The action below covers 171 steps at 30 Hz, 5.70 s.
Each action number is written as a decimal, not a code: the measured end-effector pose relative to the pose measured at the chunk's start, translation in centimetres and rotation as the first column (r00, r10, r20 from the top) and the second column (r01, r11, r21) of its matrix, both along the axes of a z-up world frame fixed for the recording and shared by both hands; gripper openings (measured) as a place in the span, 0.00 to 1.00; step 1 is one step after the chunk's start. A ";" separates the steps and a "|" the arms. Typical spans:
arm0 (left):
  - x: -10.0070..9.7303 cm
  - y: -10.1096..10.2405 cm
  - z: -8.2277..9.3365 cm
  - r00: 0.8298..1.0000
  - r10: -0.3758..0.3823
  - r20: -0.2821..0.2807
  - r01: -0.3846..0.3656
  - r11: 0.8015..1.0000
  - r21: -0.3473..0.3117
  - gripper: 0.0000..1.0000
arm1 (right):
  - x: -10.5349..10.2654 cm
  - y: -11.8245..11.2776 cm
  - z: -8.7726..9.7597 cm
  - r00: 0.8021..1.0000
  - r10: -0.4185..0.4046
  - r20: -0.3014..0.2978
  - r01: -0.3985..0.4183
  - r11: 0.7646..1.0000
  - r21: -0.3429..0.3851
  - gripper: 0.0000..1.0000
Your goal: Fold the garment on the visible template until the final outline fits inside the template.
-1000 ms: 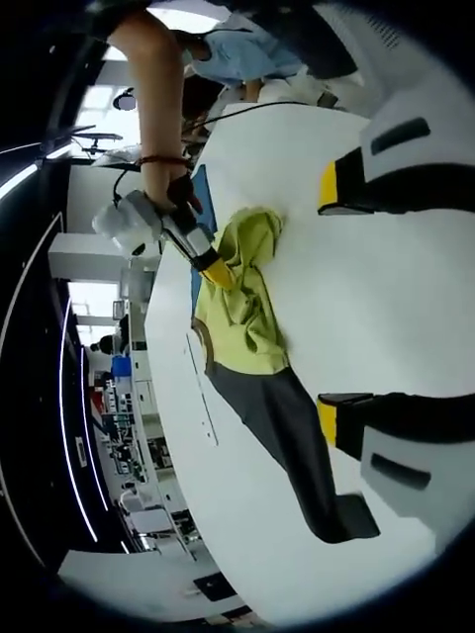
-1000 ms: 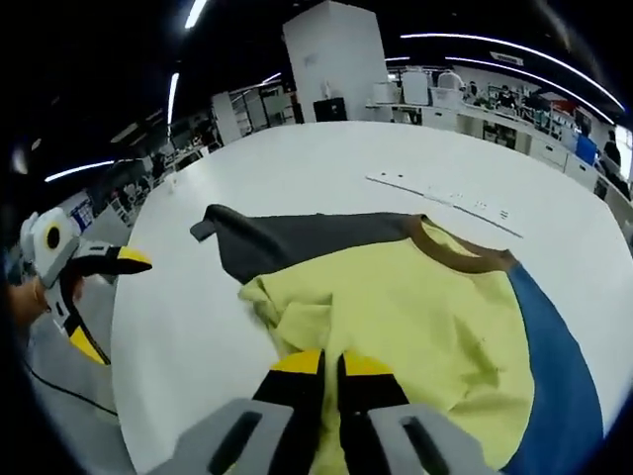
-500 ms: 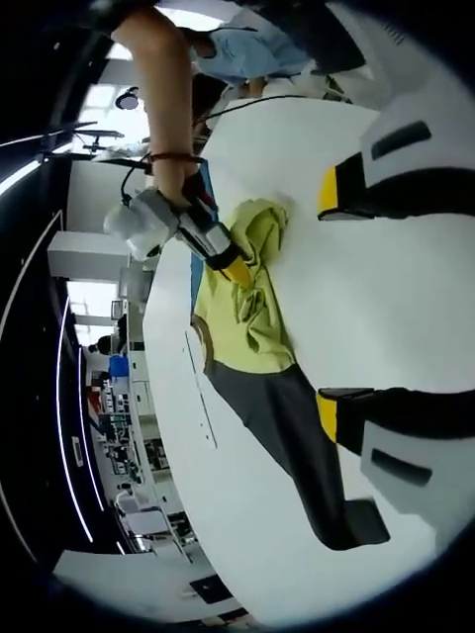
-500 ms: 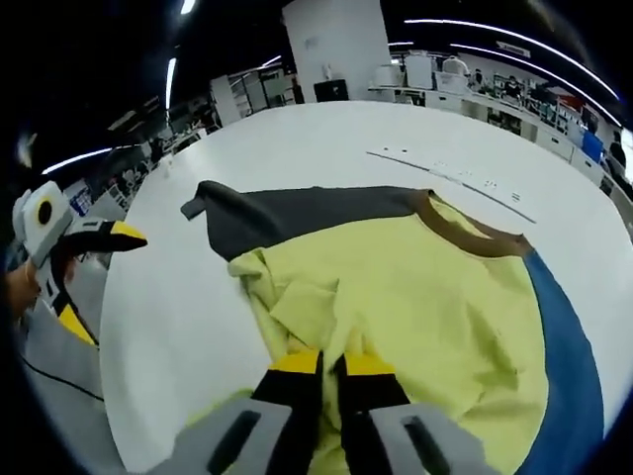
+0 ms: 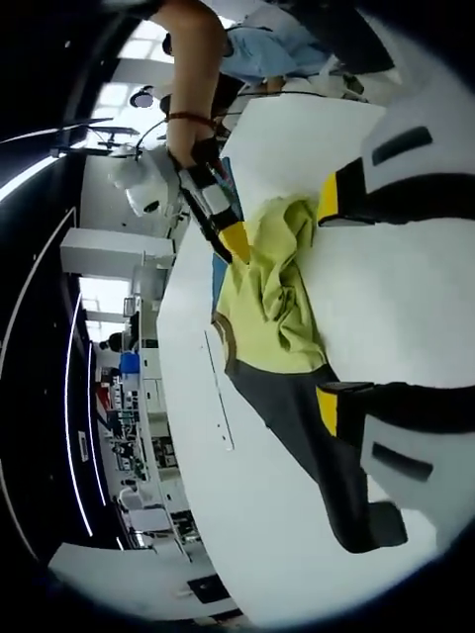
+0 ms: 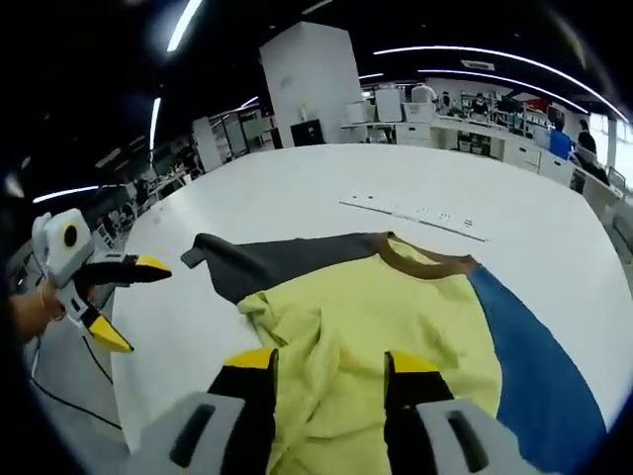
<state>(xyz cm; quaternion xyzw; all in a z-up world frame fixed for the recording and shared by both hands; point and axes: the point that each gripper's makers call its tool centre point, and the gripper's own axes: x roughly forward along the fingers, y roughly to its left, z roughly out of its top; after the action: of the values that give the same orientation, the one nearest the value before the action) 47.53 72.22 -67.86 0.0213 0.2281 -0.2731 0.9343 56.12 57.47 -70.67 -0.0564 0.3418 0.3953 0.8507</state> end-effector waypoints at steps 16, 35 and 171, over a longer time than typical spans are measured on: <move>4.7 -2.5 0.5 1.000 0.021 -0.001 -0.021 0.999 -0.049 0.42 | -6.2 -6.6 -2.9 0.993 -0.101 -0.057 0.096 0.992 -0.087 0.38; 8.3 -5.2 -4.2 0.994 0.035 -0.107 -0.040 0.998 -0.038 0.26 | -6.8 -6.8 -5.4 0.978 -0.189 -0.084 0.186 0.982 -0.044 0.24; -1.0 2.6 -2.3 0.975 0.164 -0.152 -0.148 0.982 0.114 0.00 | -5.5 -9.2 -5.2 0.990 -0.057 -0.127 0.043 0.993 -0.111 0.00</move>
<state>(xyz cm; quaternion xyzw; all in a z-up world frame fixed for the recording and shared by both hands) 46.57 74.84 -70.21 0.0288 0.3173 -0.1877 0.9291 50.60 48.23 -75.87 -0.0680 0.4186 0.3574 0.8321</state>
